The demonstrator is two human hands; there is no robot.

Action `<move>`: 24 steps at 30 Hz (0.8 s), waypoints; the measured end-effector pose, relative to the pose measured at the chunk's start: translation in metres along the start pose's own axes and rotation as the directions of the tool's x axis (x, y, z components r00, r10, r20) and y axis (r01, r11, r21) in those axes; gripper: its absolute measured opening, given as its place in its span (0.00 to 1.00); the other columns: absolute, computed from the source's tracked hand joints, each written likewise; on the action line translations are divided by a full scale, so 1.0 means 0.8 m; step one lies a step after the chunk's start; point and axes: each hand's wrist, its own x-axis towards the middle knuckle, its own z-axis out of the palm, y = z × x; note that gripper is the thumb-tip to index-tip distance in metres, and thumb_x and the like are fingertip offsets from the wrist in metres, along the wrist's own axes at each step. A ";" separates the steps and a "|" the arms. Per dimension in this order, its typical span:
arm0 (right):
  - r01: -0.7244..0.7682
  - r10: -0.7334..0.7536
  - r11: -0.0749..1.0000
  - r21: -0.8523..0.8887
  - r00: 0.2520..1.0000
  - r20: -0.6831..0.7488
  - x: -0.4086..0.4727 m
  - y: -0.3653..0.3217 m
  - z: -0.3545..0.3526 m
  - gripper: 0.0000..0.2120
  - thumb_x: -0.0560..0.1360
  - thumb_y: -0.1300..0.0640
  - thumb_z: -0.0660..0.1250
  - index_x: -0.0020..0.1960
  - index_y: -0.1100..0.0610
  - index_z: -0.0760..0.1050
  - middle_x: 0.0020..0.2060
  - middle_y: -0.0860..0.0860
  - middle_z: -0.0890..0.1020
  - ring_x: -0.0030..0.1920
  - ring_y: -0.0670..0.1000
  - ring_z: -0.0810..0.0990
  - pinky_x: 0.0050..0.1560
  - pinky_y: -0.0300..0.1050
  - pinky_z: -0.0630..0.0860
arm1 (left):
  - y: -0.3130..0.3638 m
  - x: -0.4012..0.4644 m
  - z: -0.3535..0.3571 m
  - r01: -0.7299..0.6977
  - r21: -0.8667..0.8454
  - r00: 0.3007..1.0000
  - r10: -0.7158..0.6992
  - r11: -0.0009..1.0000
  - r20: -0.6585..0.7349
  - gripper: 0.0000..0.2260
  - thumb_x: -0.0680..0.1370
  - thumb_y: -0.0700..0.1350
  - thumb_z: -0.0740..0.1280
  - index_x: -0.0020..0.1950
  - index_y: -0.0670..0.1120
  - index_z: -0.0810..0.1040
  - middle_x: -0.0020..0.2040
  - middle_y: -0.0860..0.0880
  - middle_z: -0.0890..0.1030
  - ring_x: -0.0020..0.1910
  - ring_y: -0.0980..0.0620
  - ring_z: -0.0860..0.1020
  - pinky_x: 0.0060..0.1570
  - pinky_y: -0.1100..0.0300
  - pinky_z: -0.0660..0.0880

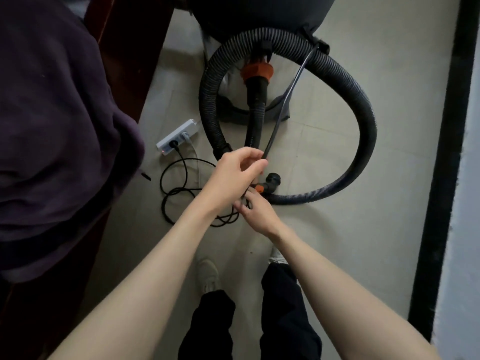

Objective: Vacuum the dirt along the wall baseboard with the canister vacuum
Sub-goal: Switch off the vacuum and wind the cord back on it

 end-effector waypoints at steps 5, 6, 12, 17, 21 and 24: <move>-0.147 0.185 0.967 0.209 0.967 -0.174 -0.024 0.017 0.057 0.12 0.82 0.55 0.60 0.50 0.60 0.80 0.50 0.55 0.84 0.54 0.53 0.80 0.54 0.41 0.72 | -0.055 -0.012 -0.022 -0.045 0.076 0.999 0.044 0.996 0.019 0.19 0.79 0.30 0.55 0.66 0.43 0.74 0.54 0.51 0.79 0.55 0.55 0.77 0.58 0.67 0.72; -0.163 0.234 0.933 0.322 0.952 -0.196 -0.033 0.019 0.062 0.12 0.82 0.57 0.60 0.47 0.58 0.80 0.49 0.56 0.84 0.54 0.53 0.81 0.58 0.43 0.73 | -0.072 -0.018 -0.027 -0.026 0.115 1.000 0.025 0.993 0.012 0.22 0.77 0.27 0.53 0.67 0.42 0.72 0.56 0.50 0.78 0.58 0.54 0.76 0.61 0.66 0.70; -0.107 0.326 0.650 0.753 0.934 -0.149 -0.083 0.011 0.069 0.12 0.83 0.60 0.58 0.43 0.61 0.75 0.31 0.58 0.83 0.32 0.47 0.84 0.38 0.36 0.79 | -0.183 -0.055 -0.027 -0.088 0.483 0.949 -0.074 0.871 0.307 0.32 0.72 0.25 0.55 0.74 0.46 0.64 0.74 0.47 0.63 0.75 0.52 0.58 0.73 0.62 0.54; -0.093 0.344 0.690 0.718 0.915 -0.212 -0.104 0.017 0.042 0.14 0.83 0.56 0.58 0.43 0.59 0.77 0.21 0.52 0.79 0.24 0.47 0.79 0.31 0.38 0.78 | -0.241 -0.083 -0.011 -0.163 0.636 0.866 -0.200 0.754 0.459 0.18 0.79 0.33 0.54 0.64 0.47 0.74 0.72 0.47 0.69 0.76 0.51 0.54 0.73 0.58 0.50; -0.128 0.338 0.745 0.655 0.919 -0.204 -0.113 0.031 0.041 0.12 0.82 0.56 0.60 0.42 0.59 0.76 0.23 0.52 0.78 0.25 0.46 0.79 0.32 0.37 0.78 | -0.264 -0.123 -0.012 -0.145 0.725 0.866 -0.268 0.673 0.423 0.11 0.81 0.43 0.59 0.60 0.48 0.77 0.62 0.48 0.77 0.69 0.48 0.68 0.67 0.56 0.63; -0.145 0.336 0.779 0.610 0.918 -0.211 -0.111 0.048 0.054 0.08 0.81 0.60 0.62 0.44 0.56 0.75 0.31 0.53 0.79 0.34 0.46 0.80 0.41 0.37 0.80 | -0.272 -0.147 0.000 -0.098 0.732 0.911 -0.235 0.674 0.339 0.10 0.80 0.47 0.63 0.59 0.47 0.79 0.54 0.47 0.82 0.57 0.48 0.77 0.54 0.57 0.71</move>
